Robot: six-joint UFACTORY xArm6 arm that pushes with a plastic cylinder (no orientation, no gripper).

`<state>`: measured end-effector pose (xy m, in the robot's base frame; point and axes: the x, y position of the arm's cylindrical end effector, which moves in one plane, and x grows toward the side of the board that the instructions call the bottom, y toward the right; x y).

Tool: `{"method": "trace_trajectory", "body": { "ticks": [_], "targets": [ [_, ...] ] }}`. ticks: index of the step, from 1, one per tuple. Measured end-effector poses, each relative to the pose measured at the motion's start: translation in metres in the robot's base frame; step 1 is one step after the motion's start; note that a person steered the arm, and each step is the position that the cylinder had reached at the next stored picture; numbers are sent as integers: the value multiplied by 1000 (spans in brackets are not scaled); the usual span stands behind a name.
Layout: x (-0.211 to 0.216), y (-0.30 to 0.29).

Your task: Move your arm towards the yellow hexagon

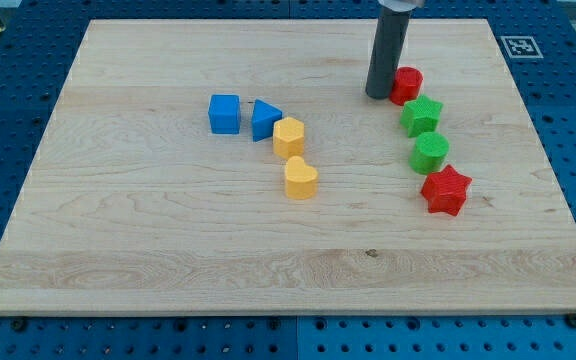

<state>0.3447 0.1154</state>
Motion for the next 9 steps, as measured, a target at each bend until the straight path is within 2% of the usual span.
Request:
{"method": "trace_trajectory", "body": {
  "ticks": [2, 5, 7, 9],
  "targets": [
    [-2, 9],
    [-13, -64],
    [-13, -65],
    [24, -80]
  ]
}}
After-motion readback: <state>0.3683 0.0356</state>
